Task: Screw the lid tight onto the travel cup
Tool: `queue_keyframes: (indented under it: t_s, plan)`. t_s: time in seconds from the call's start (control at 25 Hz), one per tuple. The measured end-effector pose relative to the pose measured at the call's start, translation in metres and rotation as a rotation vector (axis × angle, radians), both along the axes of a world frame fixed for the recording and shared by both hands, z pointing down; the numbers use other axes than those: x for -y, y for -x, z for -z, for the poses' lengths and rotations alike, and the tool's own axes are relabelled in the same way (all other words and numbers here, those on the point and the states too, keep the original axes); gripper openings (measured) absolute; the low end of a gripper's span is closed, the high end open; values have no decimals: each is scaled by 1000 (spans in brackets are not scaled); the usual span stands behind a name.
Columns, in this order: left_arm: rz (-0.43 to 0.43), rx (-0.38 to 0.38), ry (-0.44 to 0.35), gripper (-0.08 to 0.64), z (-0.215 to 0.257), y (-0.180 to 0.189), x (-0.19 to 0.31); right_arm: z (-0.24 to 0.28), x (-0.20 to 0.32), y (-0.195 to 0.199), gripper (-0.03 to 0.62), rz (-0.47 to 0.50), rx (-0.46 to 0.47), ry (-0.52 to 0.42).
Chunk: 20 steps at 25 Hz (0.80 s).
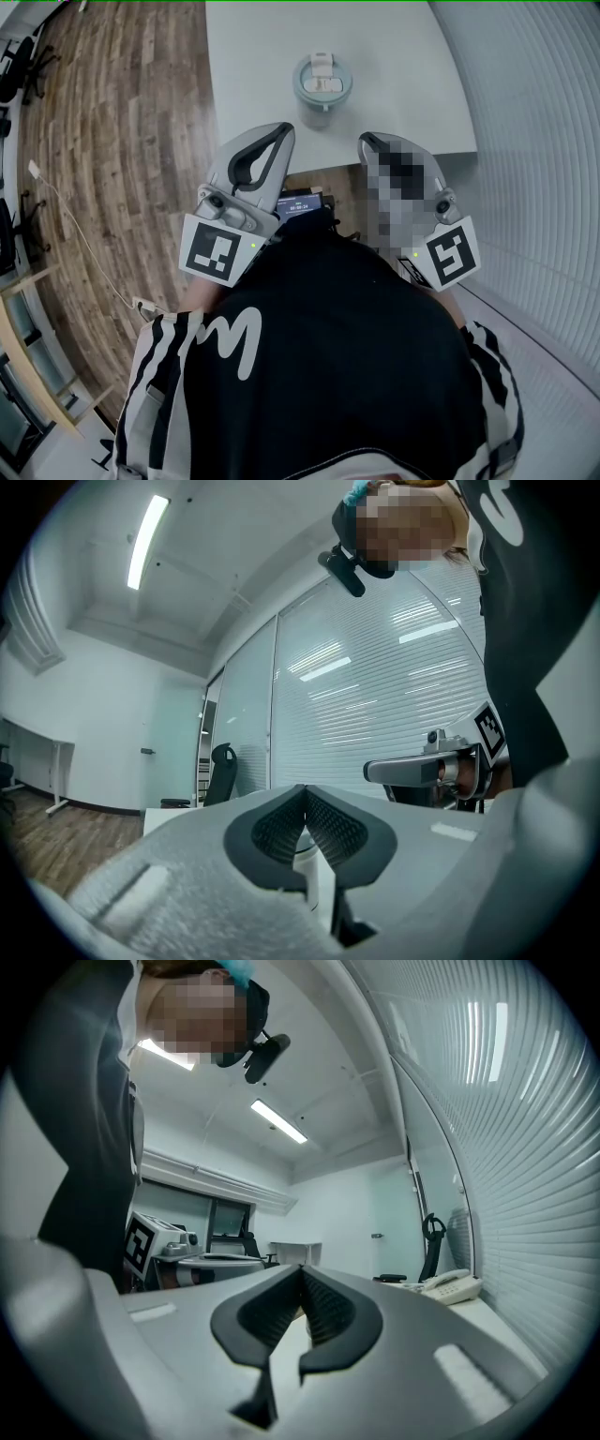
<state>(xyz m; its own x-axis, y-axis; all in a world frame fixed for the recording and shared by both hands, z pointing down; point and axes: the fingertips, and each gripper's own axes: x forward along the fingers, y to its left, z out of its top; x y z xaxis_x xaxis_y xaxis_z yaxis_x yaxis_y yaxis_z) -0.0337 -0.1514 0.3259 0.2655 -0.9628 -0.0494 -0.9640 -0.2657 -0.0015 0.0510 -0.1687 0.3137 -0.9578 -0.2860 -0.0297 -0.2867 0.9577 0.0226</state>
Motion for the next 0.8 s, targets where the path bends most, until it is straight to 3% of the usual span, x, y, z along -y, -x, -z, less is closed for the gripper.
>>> queue_keyframes:
  t_s: [0.36, 0.8]
  plan:
    - [27, -8, 7, 2, -1, 7, -2, 4, -1, 5, 0, -10, 12, 36]
    - [26, -16, 8, 2, -1, 10, -2, -1, -1, 3, 0, -9, -15, 4]
